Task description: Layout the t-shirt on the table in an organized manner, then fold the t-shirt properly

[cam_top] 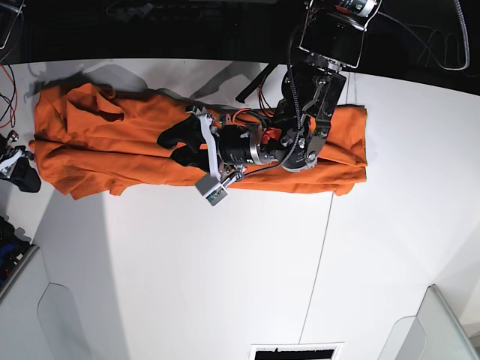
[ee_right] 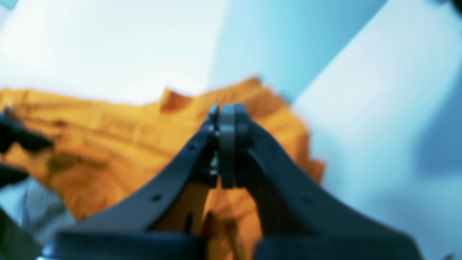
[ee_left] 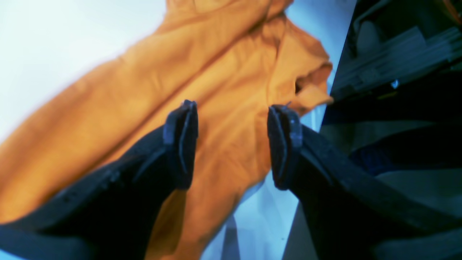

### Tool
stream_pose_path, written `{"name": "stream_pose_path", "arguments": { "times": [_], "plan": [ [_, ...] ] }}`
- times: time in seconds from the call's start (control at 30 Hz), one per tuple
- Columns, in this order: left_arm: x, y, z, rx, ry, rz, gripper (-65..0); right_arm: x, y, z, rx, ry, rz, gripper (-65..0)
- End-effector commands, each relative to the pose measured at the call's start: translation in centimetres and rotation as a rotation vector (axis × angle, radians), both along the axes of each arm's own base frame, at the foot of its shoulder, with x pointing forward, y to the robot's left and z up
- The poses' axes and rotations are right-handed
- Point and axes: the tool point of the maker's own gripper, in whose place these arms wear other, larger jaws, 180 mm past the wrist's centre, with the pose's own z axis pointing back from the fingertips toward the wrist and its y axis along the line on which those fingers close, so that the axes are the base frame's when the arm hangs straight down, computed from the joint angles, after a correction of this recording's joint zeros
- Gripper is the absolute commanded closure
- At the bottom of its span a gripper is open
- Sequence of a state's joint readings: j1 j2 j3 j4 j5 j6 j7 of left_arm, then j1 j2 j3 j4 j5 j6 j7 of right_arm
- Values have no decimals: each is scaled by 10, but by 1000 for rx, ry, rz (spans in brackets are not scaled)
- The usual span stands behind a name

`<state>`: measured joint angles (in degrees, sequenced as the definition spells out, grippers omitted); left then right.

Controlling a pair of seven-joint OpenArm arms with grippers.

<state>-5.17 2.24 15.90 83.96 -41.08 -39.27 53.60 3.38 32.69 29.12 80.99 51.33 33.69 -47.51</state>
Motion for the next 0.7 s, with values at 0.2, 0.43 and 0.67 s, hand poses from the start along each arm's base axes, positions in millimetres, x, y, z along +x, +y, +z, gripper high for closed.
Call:
{"name": "stream_pose_path", "arguments": {
  "times": [0.2, 0.43, 0.67],
  "plan": [
    [-17, -28, 29, -175, 28, -35, -329, 18, -50, 4, -117, -71, -155, -206],
    [-65, -98, 51, -211, -12, -229, -329, 45, -44, -27, -13, 9, -156, -283],
    [-63, -106, 35, -134, -104, -225, -329, 49, 0, -61, -36, 121, -24, -294]
  ]
}}
